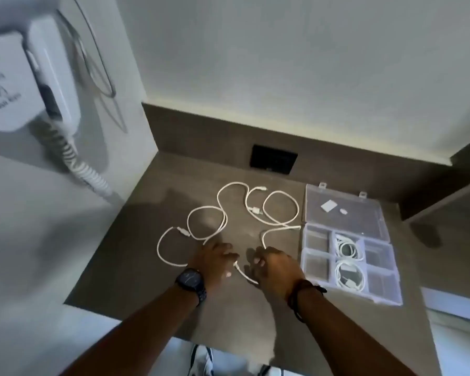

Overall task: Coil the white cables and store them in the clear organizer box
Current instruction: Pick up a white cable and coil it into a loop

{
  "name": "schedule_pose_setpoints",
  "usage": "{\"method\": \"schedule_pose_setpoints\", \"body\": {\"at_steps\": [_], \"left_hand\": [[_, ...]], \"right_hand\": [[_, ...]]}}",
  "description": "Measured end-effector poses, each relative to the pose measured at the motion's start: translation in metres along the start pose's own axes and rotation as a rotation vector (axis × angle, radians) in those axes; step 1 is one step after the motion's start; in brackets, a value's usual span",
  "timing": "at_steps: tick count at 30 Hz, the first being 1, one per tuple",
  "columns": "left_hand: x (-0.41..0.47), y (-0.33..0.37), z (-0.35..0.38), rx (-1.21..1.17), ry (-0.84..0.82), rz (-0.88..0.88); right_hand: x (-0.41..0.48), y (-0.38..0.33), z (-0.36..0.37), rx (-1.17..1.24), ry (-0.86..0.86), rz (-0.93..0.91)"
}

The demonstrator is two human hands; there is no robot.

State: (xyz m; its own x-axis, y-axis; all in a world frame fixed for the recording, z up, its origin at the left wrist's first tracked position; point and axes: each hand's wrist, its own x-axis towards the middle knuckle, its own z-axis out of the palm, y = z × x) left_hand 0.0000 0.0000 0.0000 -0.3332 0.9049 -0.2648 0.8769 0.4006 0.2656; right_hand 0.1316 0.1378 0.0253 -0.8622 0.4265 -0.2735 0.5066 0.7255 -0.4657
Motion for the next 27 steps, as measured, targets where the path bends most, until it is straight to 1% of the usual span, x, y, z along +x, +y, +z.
{"method": "schedule_pose_setpoints", "body": {"at_steps": [1, 3, 4, 5, 7, 8, 10, 11, 13, 14, 15, 16, 17, 20, 21, 23, 24, 25, 27], "left_hand": [[0.003, 0.000, 0.001, 0.012, -0.031, 0.024], [0.005, -0.001, -0.001, -0.040, 0.106, 0.133], [0.007, -0.003, -0.001, -0.004, 0.153, 0.178], [0.007, -0.003, 0.000, 0.024, 0.169, 0.216], [0.007, -0.004, 0.000, 0.078, 0.183, 0.198], [0.008, -0.003, -0.002, 0.061, 0.193, 0.155], [0.009, -0.002, -0.003, -0.146, 0.224, -0.011], [0.009, 0.003, -0.005, -0.268, 0.283, -0.063], [0.007, 0.016, -0.014, -0.406, 0.388, -0.094], [0.008, 0.024, -0.020, -0.420, 0.425, -0.087], [0.009, 0.032, -0.024, -0.428, 0.449, -0.068], [0.009, 0.041, -0.029, -0.447, 0.466, -0.050], [0.009, 0.049, -0.034, -0.470, 0.478, -0.032], [0.009, 0.060, -0.046, -0.533, 0.520, 0.028], [0.009, 0.061, -0.052, -0.573, 0.538, 0.033], [0.010, 0.061, -0.070, -0.648, 0.576, -0.027], [0.012, 0.062, -0.084, -0.664, 0.602, -0.055], [0.015, 0.062, -0.097, -0.650, 0.631, -0.068], [0.021, 0.070, -0.128, -0.545, 0.680, -0.021]], "right_hand": [[0.001, 0.003, 0.008, -0.050, -0.047, -0.025], [0.002, 0.009, 0.022, -0.129, -0.113, -0.090], [0.001, 0.011, 0.025, -0.127, -0.143, -0.078], [0.001, 0.014, 0.028, -0.115, -0.134, -0.086], [-0.001, 0.015, 0.030, -0.086, -0.054, -0.079], [-0.003, 0.013, 0.028, -0.072, 0.012, -0.026], [-0.008, 0.010, 0.022, 0.002, 0.199, 0.147], [-0.010, 0.006, 0.018, 0.054, 0.252, 0.266], [-0.007, -0.001, 0.005, 0.260, 0.243, 0.505], [-0.002, -0.004, -0.003, 0.419, 0.216, 0.579], [0.003, -0.009, -0.012, 0.601, 0.183, 0.603], [0.007, -0.014, -0.021, 0.744, 0.171, 0.587], [0.010, -0.017, -0.030, 0.823, 0.183, 0.551], [0.013, -0.026, -0.060, 1.041, 0.315, 0.472], [0.013, -0.028, -0.072, 1.078, 0.377, 0.442], [0.007, -0.035, -0.101, 1.111, 0.449, 0.359], [0.002, -0.039, -0.117, 1.136, 0.434, 0.303], [-0.002, -0.043, -0.131, 1.170, 0.371, 0.243], [-0.018, -0.055, -0.161, 1.216, 0.173, 0.111]]}}
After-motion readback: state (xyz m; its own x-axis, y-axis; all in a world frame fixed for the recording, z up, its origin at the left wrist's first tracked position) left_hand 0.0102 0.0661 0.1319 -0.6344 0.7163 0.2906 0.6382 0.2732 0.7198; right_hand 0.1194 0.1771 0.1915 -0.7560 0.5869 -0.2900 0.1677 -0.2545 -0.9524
